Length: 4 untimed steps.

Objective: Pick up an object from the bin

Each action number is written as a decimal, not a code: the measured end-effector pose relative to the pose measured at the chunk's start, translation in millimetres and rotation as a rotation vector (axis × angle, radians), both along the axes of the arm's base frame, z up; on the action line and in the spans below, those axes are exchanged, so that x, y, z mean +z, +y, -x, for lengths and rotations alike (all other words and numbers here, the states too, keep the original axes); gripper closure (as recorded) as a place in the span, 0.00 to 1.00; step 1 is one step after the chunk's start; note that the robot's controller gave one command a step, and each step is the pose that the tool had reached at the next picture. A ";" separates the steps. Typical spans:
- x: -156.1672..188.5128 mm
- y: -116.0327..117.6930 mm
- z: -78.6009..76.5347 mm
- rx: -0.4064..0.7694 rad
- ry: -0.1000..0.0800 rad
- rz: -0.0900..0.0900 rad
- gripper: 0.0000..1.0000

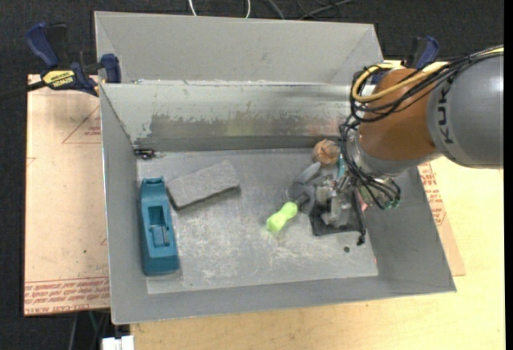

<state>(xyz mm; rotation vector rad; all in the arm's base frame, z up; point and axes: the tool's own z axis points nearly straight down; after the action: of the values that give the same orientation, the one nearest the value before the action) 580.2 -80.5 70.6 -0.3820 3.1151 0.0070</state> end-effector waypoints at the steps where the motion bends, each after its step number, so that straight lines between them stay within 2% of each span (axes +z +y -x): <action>1: 56.7 10.5 7.2 -0.018 0.006 -0.001 1.00; 2: 77.9 0.7 -7.9 -0.016 -0.009 0.001 1.00; 3: 137.0 5.1 -0.6 -0.041 0.002 -0.001 1.00; 4: 135.9 7.4 8.3 -0.323 0.007 -0.002 0.00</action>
Offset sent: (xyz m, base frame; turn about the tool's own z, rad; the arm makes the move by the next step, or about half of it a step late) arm 0.0225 -0.0150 0.0403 0.0001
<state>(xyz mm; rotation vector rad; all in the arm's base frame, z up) 571.9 -73.2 206.5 0.1250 3.1419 0.0102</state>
